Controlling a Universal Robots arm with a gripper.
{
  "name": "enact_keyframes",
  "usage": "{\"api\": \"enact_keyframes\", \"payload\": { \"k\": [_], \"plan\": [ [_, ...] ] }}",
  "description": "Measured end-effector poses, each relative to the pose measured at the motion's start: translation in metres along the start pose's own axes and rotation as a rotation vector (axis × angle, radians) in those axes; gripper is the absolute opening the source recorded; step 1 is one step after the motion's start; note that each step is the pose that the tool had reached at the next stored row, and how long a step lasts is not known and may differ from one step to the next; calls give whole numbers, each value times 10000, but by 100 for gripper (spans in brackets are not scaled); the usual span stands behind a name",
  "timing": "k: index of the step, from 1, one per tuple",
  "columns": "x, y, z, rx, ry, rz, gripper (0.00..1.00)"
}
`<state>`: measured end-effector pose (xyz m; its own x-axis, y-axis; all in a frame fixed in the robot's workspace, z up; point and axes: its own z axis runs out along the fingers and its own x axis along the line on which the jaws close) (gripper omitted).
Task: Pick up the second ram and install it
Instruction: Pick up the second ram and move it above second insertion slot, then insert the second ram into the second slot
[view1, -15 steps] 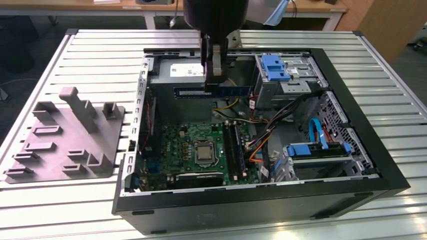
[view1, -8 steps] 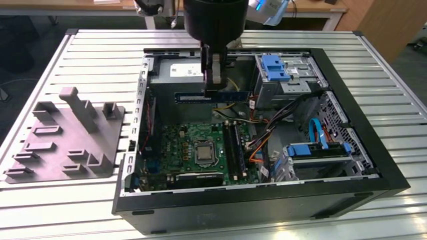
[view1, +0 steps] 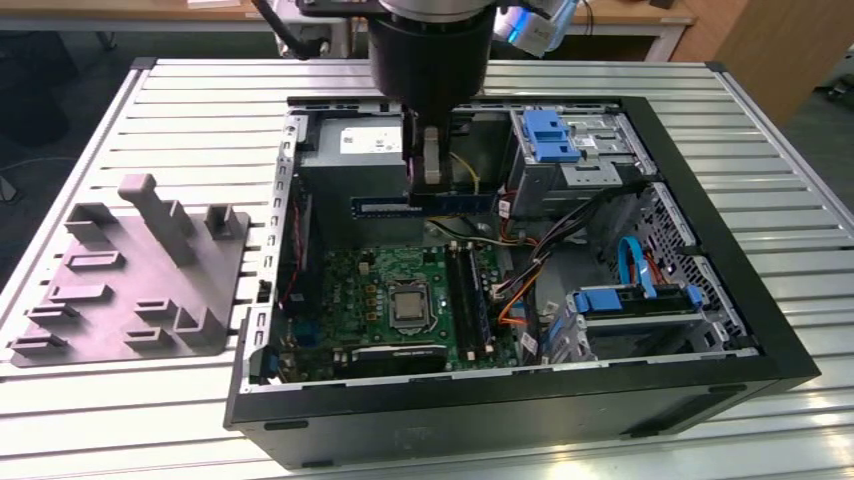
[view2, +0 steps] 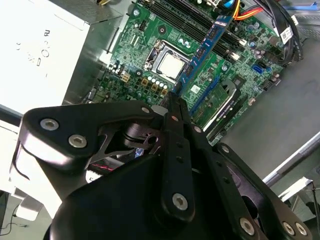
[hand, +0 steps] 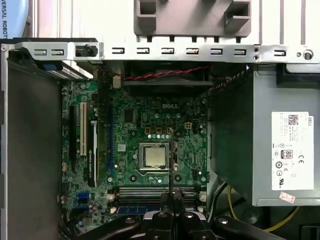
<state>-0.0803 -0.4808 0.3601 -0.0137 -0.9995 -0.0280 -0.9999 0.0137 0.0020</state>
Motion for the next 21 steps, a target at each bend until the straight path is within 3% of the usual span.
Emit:
{"api": "enact_keyframes", "payload": {
  "k": [10,15,21],
  "plan": [
    [14,-10,179,-2,0,-1,11],
    [18,-97,208,-59,1,1,11],
    [19,-105,228,-64,1,2,11]
  ]
}}
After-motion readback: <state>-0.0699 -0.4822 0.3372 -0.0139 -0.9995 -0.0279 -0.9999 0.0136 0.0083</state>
